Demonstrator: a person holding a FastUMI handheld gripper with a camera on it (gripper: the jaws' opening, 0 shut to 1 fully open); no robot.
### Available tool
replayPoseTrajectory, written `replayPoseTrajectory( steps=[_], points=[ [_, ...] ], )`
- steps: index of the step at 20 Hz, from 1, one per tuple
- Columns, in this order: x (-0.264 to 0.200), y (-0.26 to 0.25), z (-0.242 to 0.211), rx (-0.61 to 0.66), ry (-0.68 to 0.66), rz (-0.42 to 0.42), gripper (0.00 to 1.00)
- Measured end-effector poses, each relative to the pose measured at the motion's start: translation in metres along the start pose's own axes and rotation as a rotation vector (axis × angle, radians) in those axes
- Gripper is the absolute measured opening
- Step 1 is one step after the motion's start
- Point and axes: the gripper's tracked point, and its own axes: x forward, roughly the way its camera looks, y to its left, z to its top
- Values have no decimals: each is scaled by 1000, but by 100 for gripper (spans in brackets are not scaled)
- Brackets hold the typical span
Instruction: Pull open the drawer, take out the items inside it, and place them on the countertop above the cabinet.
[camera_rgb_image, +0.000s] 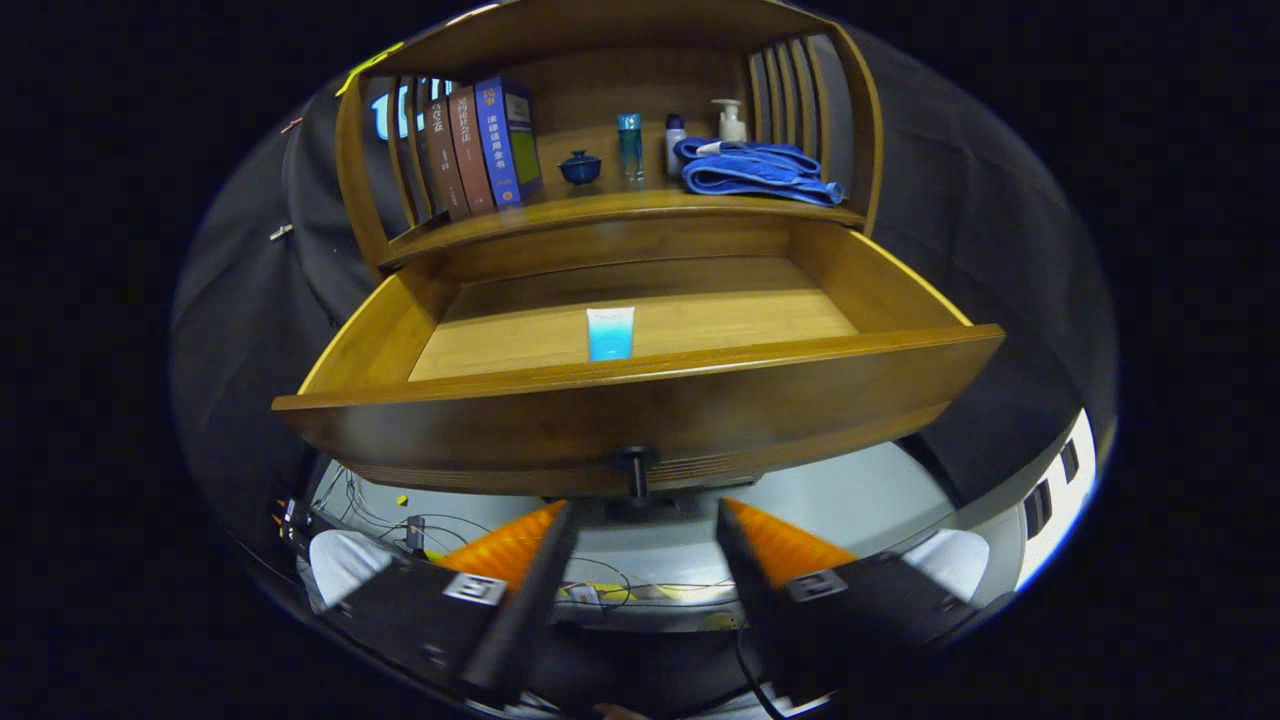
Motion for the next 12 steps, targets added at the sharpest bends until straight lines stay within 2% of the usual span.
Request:
replayPoseTrajectory(
  steps=[2,4,7,12],
  points=[
    [-16,1,14,25,-35,2,98],
    [-32,4,27,45,-62,14,93],
    [-45,8,57,44,-122,9,93],
    [-29,32,123,1,-187,45,100]
  ],
)
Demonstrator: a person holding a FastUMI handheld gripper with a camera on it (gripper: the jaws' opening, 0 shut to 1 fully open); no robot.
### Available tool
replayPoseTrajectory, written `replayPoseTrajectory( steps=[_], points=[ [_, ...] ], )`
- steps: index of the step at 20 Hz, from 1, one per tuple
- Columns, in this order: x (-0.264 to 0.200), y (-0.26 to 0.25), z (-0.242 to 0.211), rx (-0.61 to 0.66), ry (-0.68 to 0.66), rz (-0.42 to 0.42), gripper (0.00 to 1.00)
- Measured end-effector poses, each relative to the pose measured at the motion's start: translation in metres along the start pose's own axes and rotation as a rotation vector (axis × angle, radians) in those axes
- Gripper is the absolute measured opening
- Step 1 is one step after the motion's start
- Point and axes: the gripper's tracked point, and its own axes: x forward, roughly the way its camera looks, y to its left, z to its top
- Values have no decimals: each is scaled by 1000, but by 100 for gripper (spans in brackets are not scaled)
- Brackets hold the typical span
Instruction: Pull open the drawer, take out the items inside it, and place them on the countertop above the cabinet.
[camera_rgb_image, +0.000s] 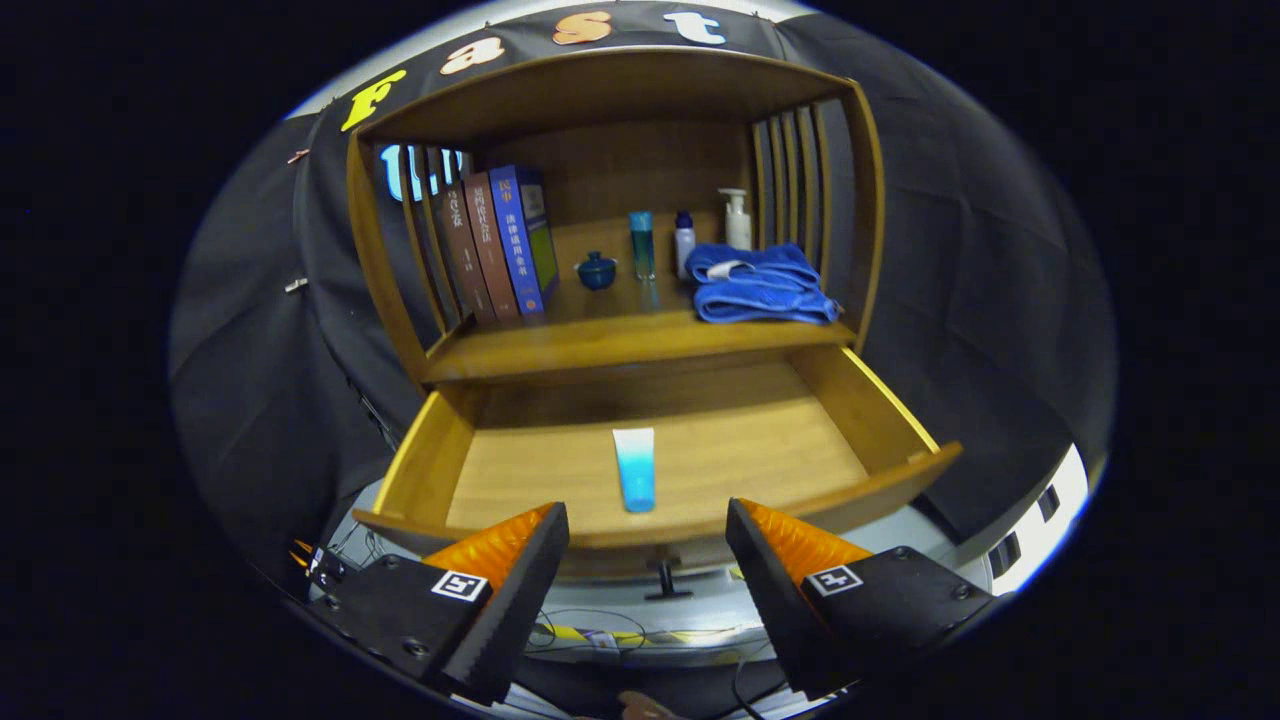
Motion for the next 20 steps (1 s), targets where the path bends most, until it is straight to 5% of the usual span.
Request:
replayPoseTrajectory(
  steps=[11,20],
  points=[
    [137,5,-11,-50,304,-25,100],
    [180,-6,-68,-83,594,-77,100]
  ],
)
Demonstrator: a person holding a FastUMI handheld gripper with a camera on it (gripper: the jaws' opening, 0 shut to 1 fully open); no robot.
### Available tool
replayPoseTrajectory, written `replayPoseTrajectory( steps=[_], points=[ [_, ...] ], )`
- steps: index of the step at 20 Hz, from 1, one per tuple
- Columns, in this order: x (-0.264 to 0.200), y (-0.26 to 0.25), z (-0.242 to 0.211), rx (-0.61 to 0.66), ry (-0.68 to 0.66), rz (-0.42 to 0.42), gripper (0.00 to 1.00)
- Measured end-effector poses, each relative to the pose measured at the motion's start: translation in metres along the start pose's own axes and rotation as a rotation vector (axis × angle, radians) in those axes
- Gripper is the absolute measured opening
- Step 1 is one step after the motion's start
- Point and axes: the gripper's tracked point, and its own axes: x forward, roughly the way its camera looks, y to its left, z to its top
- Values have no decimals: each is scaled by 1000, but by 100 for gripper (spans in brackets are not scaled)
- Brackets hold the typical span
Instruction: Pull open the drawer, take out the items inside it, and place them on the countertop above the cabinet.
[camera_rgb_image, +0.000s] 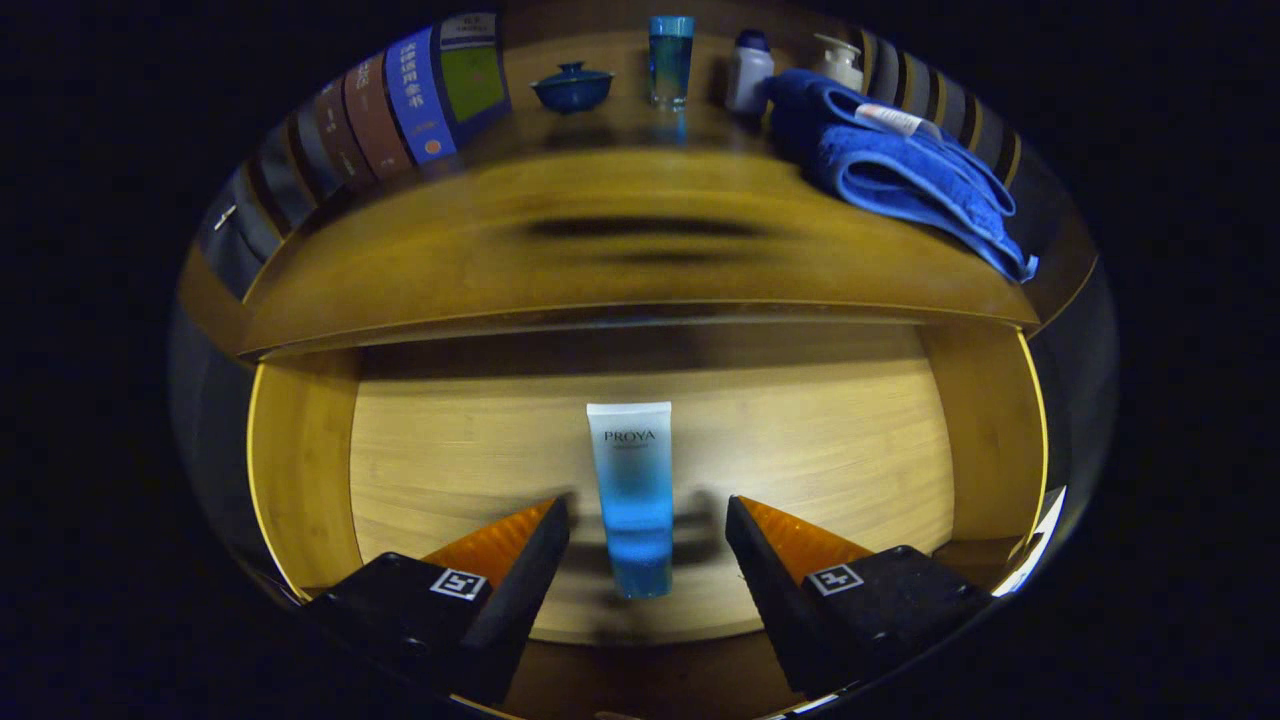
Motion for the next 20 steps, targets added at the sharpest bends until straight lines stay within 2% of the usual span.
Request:
replayPoseTrajectory(
  steps=[1,5,11,15,20],
  points=[
    [4,0,-5,-2,28,1,100],
    [15,-1,-22,30,131,-2,80],
    [20,-2,-14,-1,107,5,50],
    [6,-3,-21,11,87,23,50],
    [-63,-4,-18,2,-40,66,50]
  ],
)
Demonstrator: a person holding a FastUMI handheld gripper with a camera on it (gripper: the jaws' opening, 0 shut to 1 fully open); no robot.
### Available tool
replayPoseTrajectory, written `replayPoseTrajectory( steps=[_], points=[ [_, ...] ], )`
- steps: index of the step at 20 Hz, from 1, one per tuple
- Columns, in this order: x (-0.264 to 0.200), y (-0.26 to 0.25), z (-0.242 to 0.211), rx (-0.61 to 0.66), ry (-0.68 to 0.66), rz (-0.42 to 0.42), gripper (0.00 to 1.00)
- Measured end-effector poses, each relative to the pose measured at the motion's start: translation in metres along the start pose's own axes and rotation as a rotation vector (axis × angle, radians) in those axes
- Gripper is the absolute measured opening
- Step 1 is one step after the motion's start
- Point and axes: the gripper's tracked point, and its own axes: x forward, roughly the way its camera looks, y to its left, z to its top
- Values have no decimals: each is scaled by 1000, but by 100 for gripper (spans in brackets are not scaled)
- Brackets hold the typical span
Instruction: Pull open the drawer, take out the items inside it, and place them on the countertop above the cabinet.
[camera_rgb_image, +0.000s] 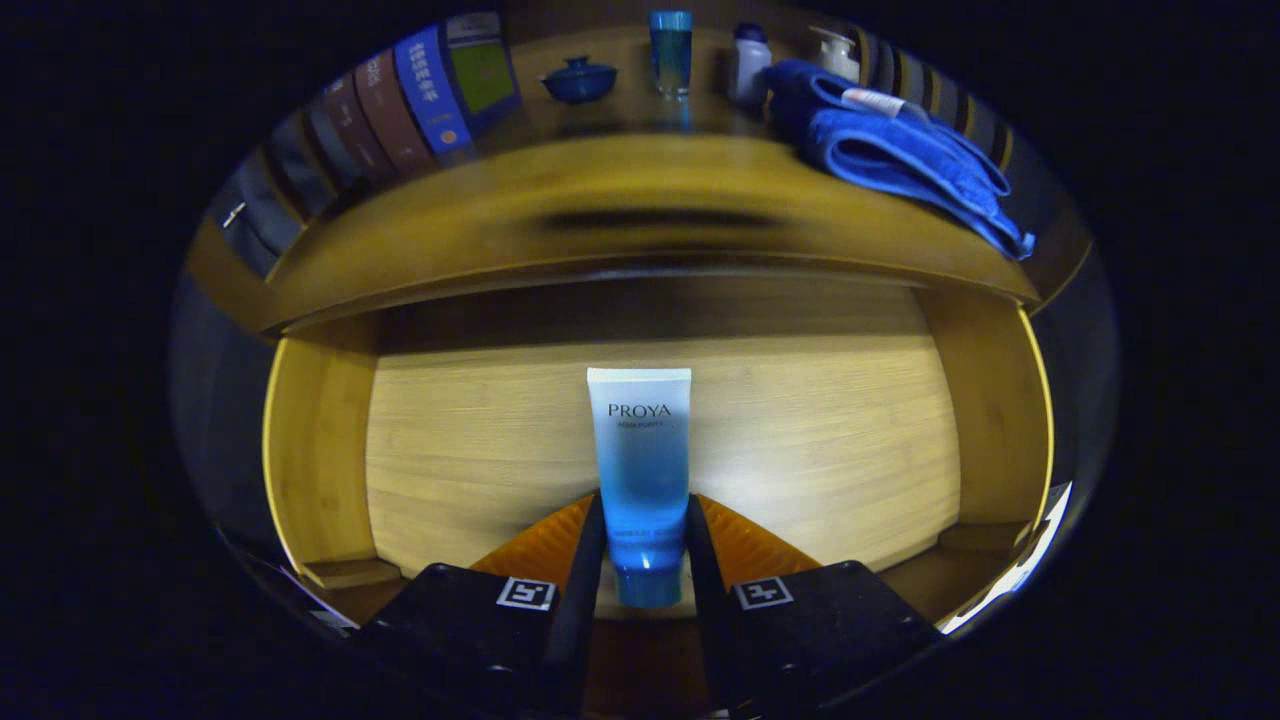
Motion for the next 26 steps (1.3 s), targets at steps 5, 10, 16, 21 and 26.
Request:
replayPoseTrajectory(
  steps=[5,10,16,21,26],
  points=[
    [-68,1,24,5,-133,40,50],
    [-91,5,80,-3,-240,53,50],
    [-76,16,159,-48,-277,48,50],
    [-37,12,202,-29,-247,21,50],
    [-9,4,224,-3,-227,10,50]
  ],
)
